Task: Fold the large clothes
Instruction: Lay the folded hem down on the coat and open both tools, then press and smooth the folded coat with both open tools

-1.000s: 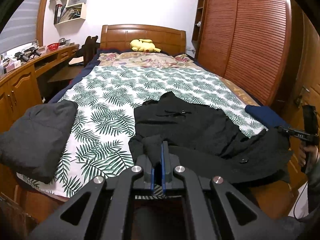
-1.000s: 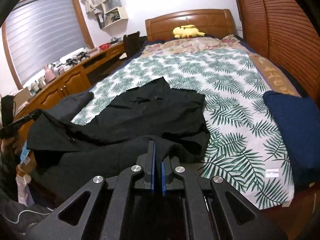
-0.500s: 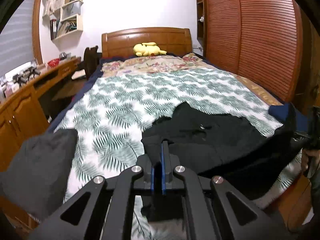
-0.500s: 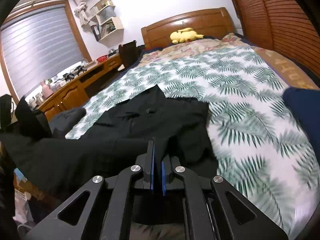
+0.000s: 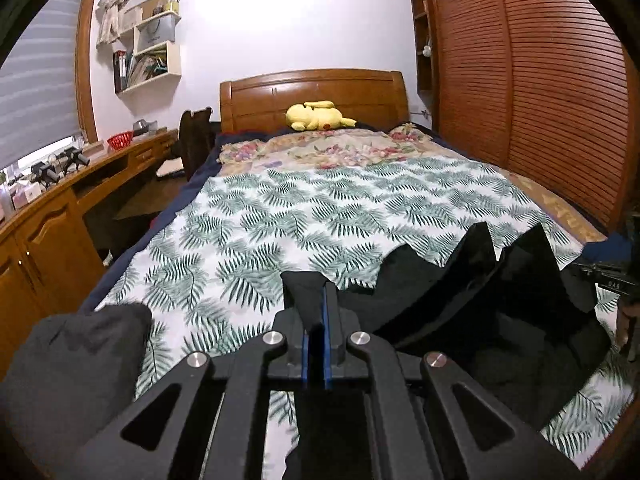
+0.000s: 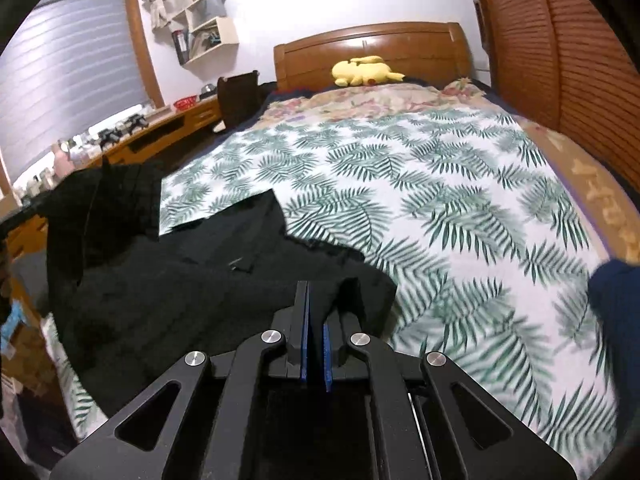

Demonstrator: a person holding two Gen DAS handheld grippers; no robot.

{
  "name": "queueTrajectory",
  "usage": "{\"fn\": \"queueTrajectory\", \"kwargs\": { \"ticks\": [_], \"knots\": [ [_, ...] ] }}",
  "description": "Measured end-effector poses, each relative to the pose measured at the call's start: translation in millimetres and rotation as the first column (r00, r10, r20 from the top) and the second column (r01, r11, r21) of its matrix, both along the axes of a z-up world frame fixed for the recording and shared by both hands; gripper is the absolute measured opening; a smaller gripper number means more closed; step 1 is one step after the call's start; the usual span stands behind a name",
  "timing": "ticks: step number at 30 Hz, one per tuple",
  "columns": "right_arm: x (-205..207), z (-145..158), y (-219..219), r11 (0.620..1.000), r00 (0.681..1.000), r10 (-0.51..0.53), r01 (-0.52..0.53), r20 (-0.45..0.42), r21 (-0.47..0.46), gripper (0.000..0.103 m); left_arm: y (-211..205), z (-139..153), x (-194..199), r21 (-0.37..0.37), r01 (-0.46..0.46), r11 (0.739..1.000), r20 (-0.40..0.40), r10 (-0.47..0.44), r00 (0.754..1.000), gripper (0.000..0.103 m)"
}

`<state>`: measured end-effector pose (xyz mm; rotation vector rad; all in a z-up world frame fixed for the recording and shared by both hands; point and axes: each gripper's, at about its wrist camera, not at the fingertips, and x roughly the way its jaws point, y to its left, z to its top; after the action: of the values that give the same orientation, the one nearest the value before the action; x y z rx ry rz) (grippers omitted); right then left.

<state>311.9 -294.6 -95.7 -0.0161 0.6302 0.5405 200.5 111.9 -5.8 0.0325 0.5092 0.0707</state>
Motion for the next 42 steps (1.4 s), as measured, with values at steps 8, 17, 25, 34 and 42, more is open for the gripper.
{"fn": "queueTrajectory", "kwargs": {
  "ticks": [8, 17, 25, 34, 42],
  "knots": [
    [46, 13, 14, 0.999, 0.997, -0.026, 0.028, 0.072, -0.033, 0.002, -1, 1, 56, 0.022, -0.027, 0.999, 0.015, 0.027, 1.000, 0.002],
    [118, 6, 38, 0.995, 0.994, -0.070, 0.075, 0.089, -0.061, 0.002, 0, -14, 106, 0.005, 0.008, 1.000, -0.001, -0.008, 1.000, 0.004],
    [138, -25, 58, 0.994, 0.994, -0.049, 0.058, 0.098, -0.094, 0.006, -7, -29, 113, 0.006, 0.034, 0.999, -0.034, -0.034, 0.999, 0.010],
    [136, -39, 29, 0.999, 1.000, 0.004, -0.004, -0.005, 0.049, 0.062, -29, -16, 105, 0.037, 0.014, 0.999, -0.051, -0.012, 0.999, 0.028],
    [133, -32, -3, 0.998, 0.996, -0.058, 0.057, 0.061, 0.021, 0.075, -85, -45, 97, -0.027, 0.082, 0.996, -0.102, -0.084, 0.991, 0.031]
  ]
}}
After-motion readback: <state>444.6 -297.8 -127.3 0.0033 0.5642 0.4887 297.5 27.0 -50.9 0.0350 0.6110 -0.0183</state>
